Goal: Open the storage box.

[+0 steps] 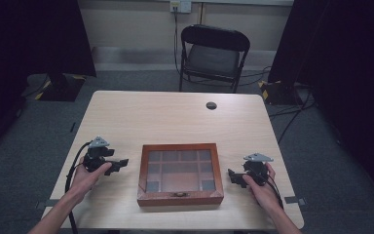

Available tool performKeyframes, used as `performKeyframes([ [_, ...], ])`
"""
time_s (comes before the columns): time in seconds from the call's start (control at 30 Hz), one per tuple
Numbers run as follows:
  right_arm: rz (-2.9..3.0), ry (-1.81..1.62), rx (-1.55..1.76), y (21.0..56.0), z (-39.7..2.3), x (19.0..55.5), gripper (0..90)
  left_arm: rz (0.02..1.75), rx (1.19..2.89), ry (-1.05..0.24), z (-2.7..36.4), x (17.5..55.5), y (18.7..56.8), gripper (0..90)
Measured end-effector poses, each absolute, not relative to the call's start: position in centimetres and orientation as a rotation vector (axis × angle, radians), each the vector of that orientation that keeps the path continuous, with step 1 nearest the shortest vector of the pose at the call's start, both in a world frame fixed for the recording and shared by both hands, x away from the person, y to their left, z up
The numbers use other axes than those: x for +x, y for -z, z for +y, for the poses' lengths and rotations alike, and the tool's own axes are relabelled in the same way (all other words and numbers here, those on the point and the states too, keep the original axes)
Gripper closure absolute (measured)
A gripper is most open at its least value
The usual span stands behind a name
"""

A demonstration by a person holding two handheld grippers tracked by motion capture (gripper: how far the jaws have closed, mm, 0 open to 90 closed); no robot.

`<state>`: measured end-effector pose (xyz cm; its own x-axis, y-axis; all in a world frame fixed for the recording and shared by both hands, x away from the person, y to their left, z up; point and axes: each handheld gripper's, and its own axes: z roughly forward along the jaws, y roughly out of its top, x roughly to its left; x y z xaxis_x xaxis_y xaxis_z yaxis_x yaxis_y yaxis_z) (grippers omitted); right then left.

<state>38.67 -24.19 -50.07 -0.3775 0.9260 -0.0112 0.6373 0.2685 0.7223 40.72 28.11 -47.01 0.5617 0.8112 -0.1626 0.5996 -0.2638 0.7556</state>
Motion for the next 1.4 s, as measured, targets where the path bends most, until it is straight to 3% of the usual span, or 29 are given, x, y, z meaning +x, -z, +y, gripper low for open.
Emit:
performKeyframes([
  [0.33, 2.112, -0.894, 1.408, 50.1, -24.2, 38.7, 6.2, 1.040, 2.008, -0.320, 26.9, 40.1, 45.5, 30.3],
  [0.77, 2.112, -0.894, 1.408, 50.1, -24.2, 38.7, 6.2, 0.943, 2.034, -0.166, 25.0, 39.3, 43.7, 34.9],
  [1.4, 2.115, -0.895, 1.406, 50.1, -24.2, 38.7, 6.1, 0.836, 2.021, -0.087, 21.8, 37.9, 41.5, 44.4],
])
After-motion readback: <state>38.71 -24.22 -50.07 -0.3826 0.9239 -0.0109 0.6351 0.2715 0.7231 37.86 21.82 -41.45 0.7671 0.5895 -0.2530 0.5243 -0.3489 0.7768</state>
